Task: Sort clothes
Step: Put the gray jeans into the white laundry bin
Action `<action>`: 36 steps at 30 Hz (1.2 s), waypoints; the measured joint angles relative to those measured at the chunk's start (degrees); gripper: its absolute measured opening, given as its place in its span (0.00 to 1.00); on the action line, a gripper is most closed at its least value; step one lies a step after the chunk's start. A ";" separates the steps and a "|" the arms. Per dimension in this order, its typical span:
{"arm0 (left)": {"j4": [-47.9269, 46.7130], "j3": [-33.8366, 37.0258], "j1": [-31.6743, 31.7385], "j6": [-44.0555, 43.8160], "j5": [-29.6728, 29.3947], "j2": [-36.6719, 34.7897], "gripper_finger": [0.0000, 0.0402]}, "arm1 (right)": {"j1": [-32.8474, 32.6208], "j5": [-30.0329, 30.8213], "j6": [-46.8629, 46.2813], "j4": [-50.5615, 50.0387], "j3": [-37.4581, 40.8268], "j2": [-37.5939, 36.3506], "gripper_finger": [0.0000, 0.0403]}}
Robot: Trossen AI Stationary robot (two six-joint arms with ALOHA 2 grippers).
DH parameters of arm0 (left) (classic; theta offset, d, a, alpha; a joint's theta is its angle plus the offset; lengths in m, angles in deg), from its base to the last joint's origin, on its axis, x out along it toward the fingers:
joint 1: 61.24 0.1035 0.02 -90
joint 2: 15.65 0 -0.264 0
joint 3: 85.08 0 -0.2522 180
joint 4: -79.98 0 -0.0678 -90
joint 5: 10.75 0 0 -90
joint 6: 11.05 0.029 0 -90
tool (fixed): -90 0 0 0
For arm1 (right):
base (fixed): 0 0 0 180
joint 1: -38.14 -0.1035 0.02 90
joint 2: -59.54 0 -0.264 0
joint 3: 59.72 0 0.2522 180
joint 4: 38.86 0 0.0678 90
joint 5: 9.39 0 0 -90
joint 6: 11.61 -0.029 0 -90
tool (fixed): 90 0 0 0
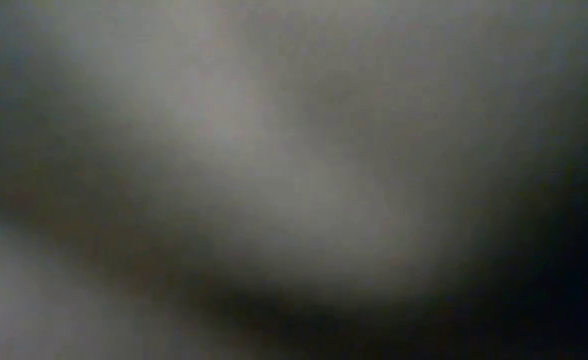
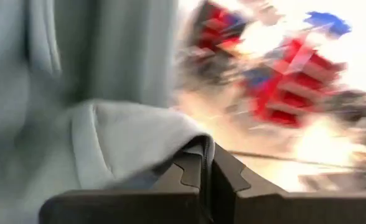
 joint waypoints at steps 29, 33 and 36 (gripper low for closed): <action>15.22 -20.27 29.95 -42.21 38.37 7.51 0.04 | 4.12 -1.50 49.39 10.23 -63.09 25.79 0.00; 15.97 -20.26 27.83 -49.68 44.76 6.51 0.04 | 0.55 -1.50 43.83 7.27 -63.12 25.45 0.00; 17.20 -20.28 24.66 -52.75 53.10 6.25 0.04 | -3.36 -2.64 42.20 2.96 -63.08 25.64 0.00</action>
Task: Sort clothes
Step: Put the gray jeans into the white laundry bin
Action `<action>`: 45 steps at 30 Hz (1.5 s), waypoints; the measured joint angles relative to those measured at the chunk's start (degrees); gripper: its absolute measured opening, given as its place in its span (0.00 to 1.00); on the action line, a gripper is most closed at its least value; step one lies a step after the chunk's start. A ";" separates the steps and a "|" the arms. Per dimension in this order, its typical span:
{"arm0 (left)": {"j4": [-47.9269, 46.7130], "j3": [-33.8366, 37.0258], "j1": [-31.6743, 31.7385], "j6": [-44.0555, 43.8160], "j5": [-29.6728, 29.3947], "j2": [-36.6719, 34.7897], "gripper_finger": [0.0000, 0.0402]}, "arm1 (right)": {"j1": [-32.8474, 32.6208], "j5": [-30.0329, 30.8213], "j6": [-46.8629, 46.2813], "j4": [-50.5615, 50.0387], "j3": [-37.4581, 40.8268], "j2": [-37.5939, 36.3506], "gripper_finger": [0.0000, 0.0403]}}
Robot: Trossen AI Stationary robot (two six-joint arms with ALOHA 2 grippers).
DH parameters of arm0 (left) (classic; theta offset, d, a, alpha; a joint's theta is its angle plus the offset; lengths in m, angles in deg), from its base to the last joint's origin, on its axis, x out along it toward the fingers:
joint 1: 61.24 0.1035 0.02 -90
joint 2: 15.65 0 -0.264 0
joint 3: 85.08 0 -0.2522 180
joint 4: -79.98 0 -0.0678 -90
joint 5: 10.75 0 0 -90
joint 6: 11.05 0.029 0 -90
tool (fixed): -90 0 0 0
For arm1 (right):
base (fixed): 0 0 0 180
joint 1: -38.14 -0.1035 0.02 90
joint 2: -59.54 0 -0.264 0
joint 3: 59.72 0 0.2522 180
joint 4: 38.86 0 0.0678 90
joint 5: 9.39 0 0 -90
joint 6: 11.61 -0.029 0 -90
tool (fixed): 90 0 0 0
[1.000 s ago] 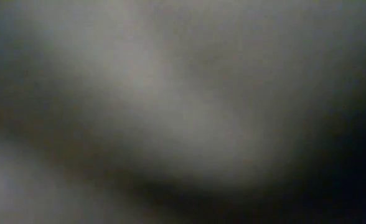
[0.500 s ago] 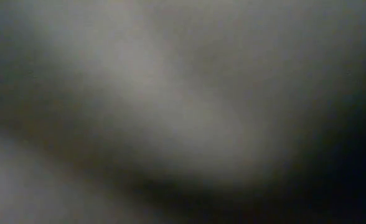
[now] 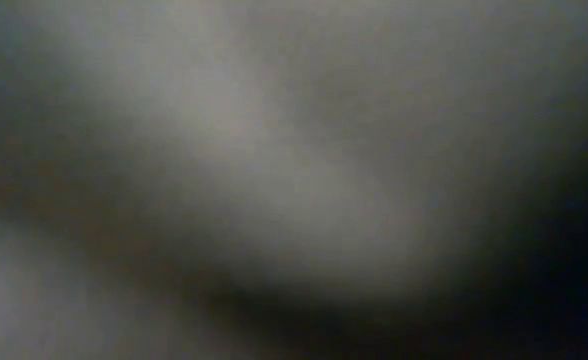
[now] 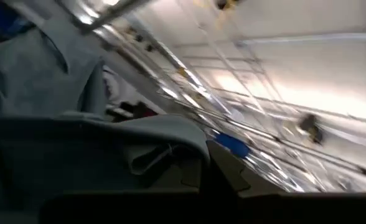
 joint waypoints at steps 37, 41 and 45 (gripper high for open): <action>28.29 -2.73 21.13 -18.73 -8.23 12.86 0.04 | 19.91 -9.38 5.53 8.25 -2.60 -3.38 0.00; 23.82 -2.79 16.85 -17.77 -4.35 9.82 0.04 | 19.91 -4.71 -1.02 -0.10 -2.56 -3.45 0.00; 9.49 -2.91 11.17 -10.31 -3.19 6.46 0.04 | 19.86 -3.72 -10.92 -7.54 -2.56 -4.13 0.00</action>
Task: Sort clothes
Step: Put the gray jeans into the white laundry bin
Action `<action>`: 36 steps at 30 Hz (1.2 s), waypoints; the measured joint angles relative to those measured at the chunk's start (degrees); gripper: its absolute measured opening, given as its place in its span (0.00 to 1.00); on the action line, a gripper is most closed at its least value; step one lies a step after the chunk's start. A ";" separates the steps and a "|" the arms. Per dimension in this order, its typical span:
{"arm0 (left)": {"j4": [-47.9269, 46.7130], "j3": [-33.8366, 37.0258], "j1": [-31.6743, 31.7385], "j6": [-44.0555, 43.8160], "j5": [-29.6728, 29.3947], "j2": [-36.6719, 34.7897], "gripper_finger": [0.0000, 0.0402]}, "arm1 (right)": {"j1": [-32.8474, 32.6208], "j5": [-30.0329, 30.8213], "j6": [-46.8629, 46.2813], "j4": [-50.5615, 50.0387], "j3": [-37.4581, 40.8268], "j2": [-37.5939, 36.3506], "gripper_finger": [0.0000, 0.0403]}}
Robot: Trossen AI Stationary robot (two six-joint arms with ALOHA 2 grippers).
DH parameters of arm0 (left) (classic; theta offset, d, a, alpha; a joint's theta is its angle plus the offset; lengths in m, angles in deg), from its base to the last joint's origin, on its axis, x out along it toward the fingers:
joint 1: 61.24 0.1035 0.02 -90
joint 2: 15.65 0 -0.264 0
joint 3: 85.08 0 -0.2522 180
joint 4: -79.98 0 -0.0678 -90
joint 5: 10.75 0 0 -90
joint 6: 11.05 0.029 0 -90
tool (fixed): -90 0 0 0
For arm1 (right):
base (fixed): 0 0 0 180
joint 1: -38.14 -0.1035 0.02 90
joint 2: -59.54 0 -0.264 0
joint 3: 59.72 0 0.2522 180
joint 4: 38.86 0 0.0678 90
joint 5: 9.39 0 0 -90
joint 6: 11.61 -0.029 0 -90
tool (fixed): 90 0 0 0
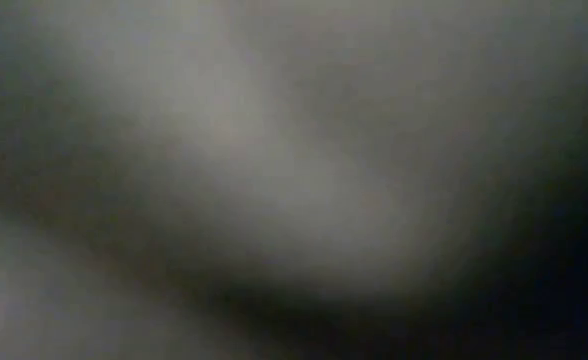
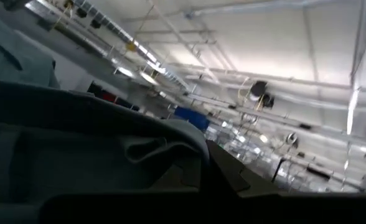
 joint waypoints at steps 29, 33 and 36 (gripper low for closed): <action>-33.95 0.55 -43.54 49.48 -32.09 -2.39 0.04 | -41.05 28.12 -51.72 -46.66 9.26 1.51 0.00; -38.70 0.47 -39.50 45.40 -34.14 -2.09 0.04 | -42.24 30.07 -62.45 -56.24 9.35 1.13 0.00; -43.04 0.44 -35.53 39.55 -34.33 -0.44 0.04 | -40.65 30.05 -76.55 -63.13 10.38 0.00 0.00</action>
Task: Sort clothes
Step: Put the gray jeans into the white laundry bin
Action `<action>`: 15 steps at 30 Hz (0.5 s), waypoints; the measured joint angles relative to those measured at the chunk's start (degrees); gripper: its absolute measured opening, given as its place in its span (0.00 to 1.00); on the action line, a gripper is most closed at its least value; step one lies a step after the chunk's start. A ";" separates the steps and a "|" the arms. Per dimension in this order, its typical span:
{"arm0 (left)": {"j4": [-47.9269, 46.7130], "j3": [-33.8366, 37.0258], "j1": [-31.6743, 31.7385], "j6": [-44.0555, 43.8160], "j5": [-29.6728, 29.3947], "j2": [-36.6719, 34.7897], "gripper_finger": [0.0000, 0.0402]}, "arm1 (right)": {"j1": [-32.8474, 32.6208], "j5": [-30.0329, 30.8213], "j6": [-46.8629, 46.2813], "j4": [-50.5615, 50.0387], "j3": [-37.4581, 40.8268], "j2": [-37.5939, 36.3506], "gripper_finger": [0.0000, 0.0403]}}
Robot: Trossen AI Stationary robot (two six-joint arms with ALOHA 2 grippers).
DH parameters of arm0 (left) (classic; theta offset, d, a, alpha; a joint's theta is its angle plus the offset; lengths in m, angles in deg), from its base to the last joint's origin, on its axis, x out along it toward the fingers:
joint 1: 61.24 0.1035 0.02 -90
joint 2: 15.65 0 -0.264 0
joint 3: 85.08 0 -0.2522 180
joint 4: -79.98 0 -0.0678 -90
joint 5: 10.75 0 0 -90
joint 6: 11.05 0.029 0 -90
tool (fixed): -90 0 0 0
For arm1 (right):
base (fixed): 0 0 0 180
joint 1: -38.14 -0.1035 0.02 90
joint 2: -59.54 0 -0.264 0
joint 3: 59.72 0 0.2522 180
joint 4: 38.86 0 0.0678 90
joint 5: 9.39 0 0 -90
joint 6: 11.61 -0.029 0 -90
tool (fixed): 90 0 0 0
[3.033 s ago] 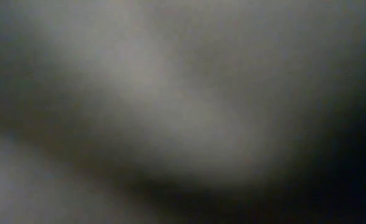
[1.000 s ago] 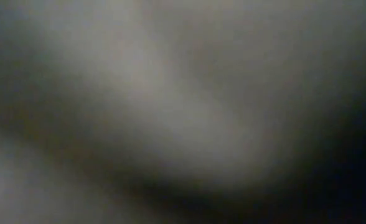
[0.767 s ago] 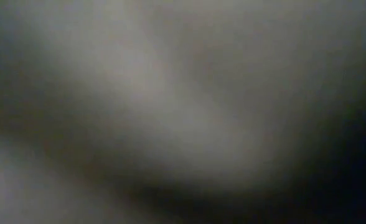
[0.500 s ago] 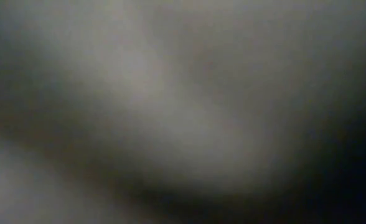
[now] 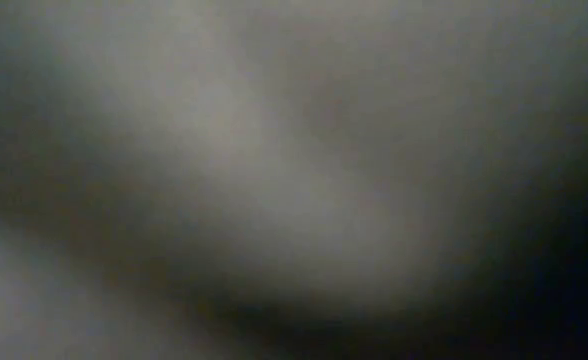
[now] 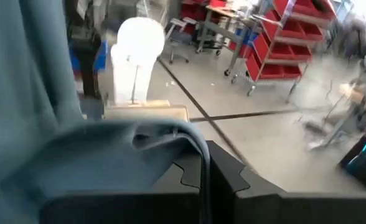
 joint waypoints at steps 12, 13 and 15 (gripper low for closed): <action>-8.67 0.07 11.03 -5.16 -0.68 10.88 0.04 | 9.11 -4.18 -21.84 0.72 33.34 -17.62 0.00; -10.39 0.07 12.32 -6.10 -0.76 11.25 0.04 | 10.24 -4.42 -23.30 2.08 36.48 -19.58 0.00; -14.43 0.07 14.95 -7.12 -0.91 11.97 0.04 | 12.25 -4.44 -26.22 2.69 41.98 -23.18 0.00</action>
